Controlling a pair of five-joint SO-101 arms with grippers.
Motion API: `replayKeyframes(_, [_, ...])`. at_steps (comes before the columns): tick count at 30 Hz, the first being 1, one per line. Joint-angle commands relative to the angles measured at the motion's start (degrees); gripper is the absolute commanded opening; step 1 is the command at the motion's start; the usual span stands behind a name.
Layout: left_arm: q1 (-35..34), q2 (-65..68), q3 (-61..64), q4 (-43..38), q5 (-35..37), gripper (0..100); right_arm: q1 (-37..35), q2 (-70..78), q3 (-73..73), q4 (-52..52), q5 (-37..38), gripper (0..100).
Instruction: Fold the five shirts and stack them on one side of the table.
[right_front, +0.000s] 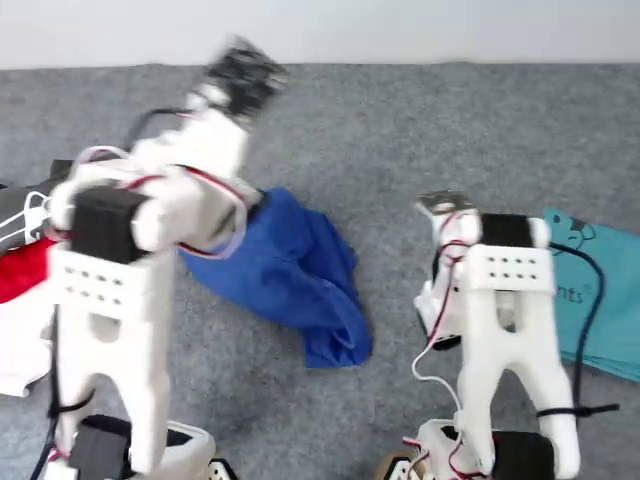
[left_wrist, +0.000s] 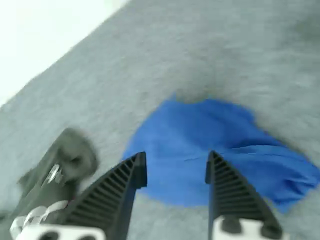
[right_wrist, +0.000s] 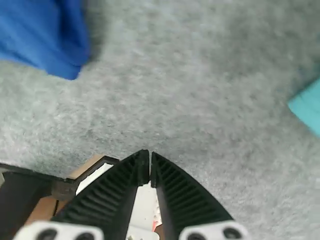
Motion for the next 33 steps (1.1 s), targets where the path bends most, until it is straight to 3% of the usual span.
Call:
replayKeyframes(1, [-13.01, -2.20, -2.15, 1.23, -0.88, 20, -7.69, -1.45, -0.62, 0.22, 0.09, 1.3])
replayKeyframes(7, [-29.45, -2.64, 2.86, 1.14, -6.07, 20, -18.33, 0.57, -0.26, -4.53, 0.09, 3.2])
replayKeyframes(13, [-39.91, -2.64, 7.87, 0.53, -7.03, 20, -21.49, 9.27, -1.58, -7.08, -0.53, 23.4])
replayKeyframes(24, [-45.01, -2.64, 14.46, -3.52, -7.03, 20, -29.05, 18.59, -11.52, -9.36, -0.53, 24.3])
replayKeyframes(33, [-45.01, -2.55, 14.55, -3.43, -6.86, 20, -28.88, 31.87, -11.87, -18.51, -0.53, 22.5])
